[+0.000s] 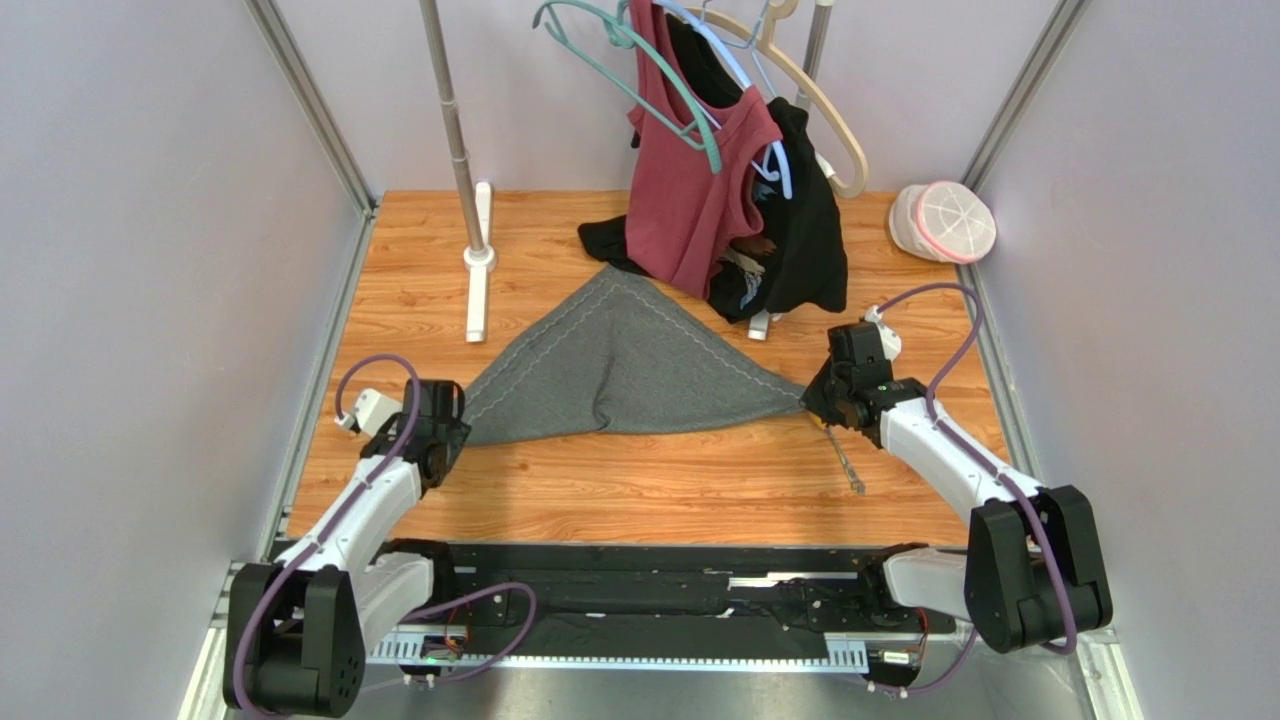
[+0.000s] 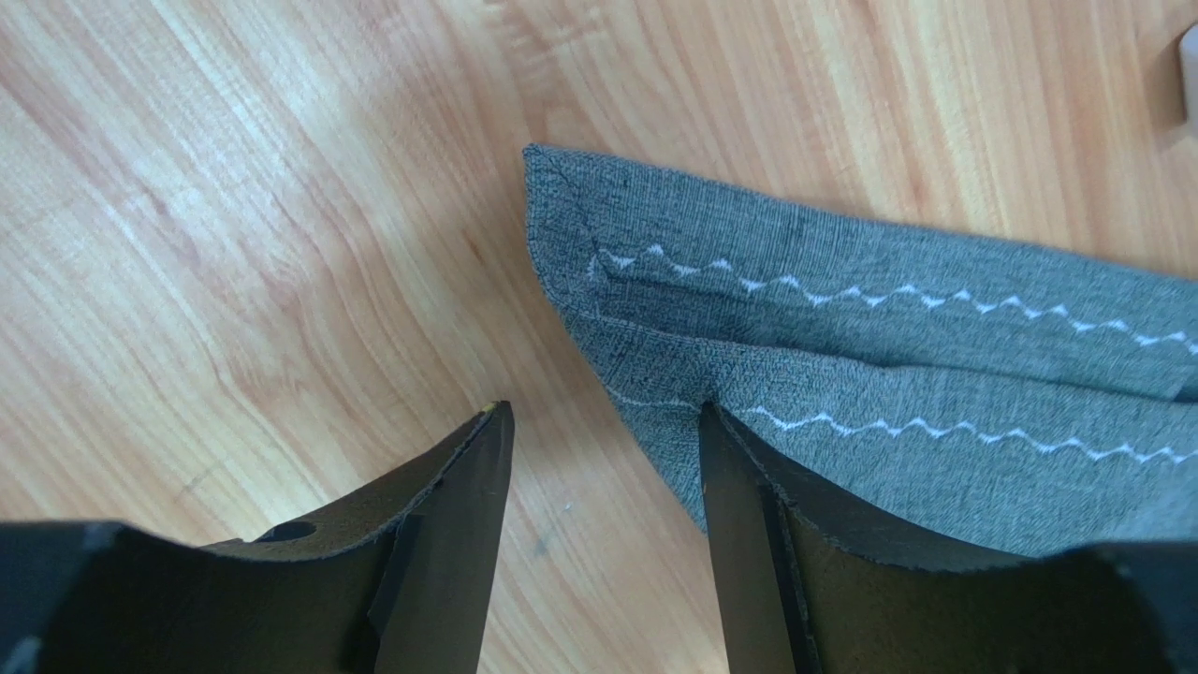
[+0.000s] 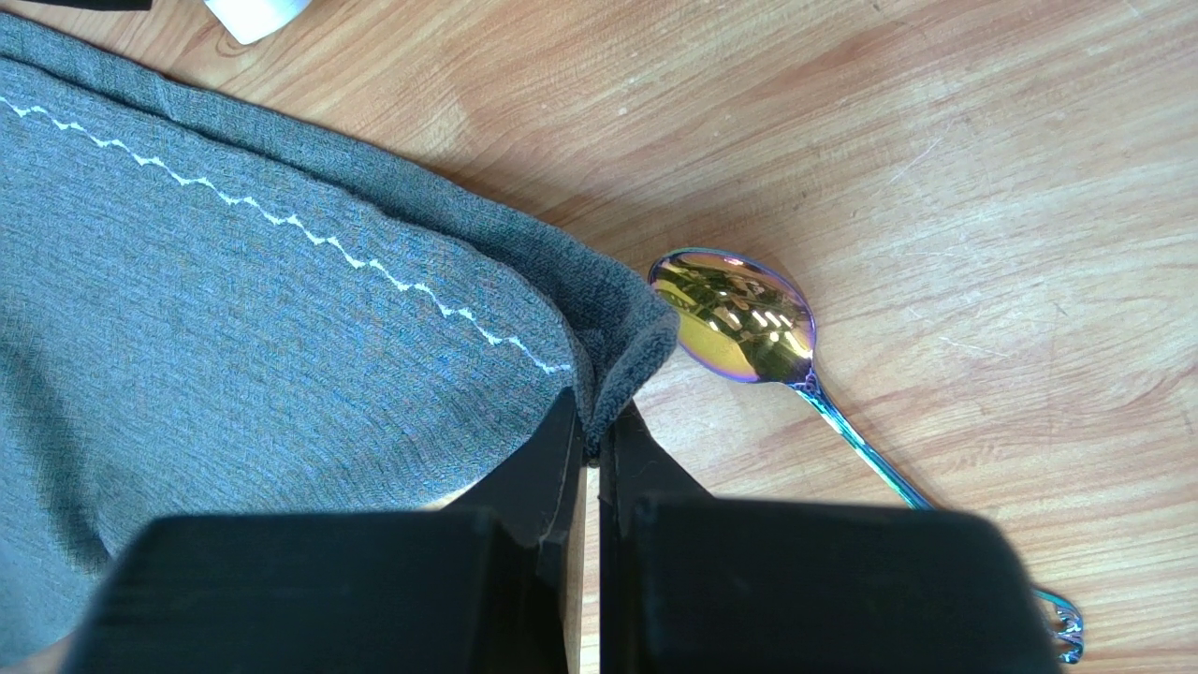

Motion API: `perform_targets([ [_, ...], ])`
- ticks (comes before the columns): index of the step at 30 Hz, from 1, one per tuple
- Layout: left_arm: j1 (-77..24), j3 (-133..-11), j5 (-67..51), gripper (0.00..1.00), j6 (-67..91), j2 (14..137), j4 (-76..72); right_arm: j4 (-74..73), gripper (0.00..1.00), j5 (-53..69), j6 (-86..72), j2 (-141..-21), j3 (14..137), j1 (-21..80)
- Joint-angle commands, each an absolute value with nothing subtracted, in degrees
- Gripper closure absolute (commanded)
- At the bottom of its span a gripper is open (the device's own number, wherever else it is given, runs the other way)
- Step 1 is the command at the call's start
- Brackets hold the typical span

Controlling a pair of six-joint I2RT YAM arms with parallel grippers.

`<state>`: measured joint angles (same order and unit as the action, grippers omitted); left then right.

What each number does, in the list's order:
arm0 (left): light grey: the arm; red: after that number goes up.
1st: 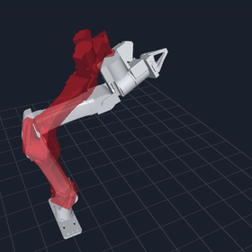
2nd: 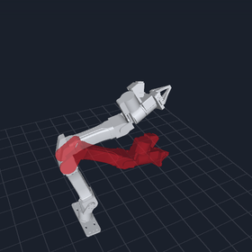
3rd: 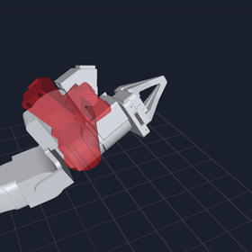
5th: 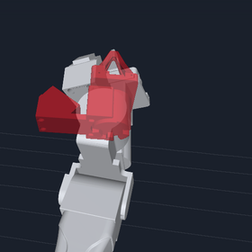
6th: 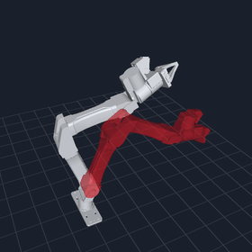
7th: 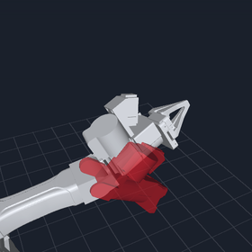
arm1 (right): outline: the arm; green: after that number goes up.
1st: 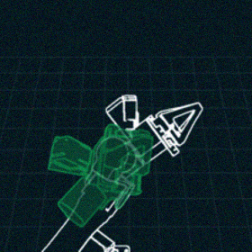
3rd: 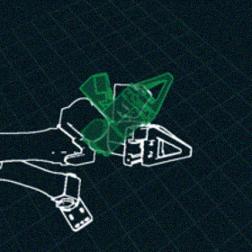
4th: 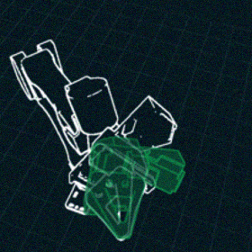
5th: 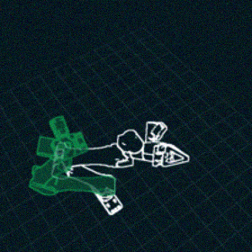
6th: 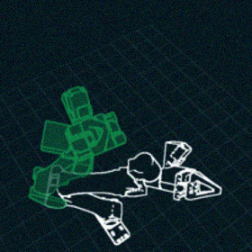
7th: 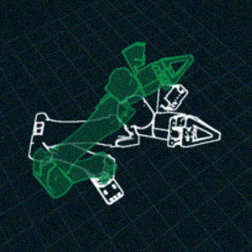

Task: Fold the napkin, place the utensils inside, and roll it up
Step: Fold the napkin

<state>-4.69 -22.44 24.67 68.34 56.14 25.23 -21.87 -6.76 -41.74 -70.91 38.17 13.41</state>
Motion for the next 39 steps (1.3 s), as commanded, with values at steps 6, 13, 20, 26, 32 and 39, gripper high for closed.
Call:
perform_targets([
  [6,-0.35,-21.53,20.75,0.44,66.18,60.72,17.23,-20.83,1.0,-8.0,-40.87,-67.85,39.2,13.36],
  [13,2.9,-21.62,17.32,0.61,64.16,62.49,14.68,-21.18,1.0,-8.52,-40.96,-66.8,38.32,13.27],
  [20,8.35,-22.15,9.32,0.98,60.47,67.58,10.82,-21.36,1.0,-9.67,-40.61,-66.45,37.62,13.27],
  [26,9.67,-25.75,9.4,1.0,56.61,67.6,13.17,-21.45,1.0,-10.81,-40.08,-67.24,37.53,13.27],
  [32,10.1,-28.56,15.46,1.0,54.49,60.93,19.59,-21.88,1.0,-11.69,-39.64,-67.15,37.27,13.27],
  [39,12.92,-26.81,18.9,1.0,55.11,55.64,21.8,-22.32,1.0,-11.78,-39.2,-67.15,36.83,13.27],
])
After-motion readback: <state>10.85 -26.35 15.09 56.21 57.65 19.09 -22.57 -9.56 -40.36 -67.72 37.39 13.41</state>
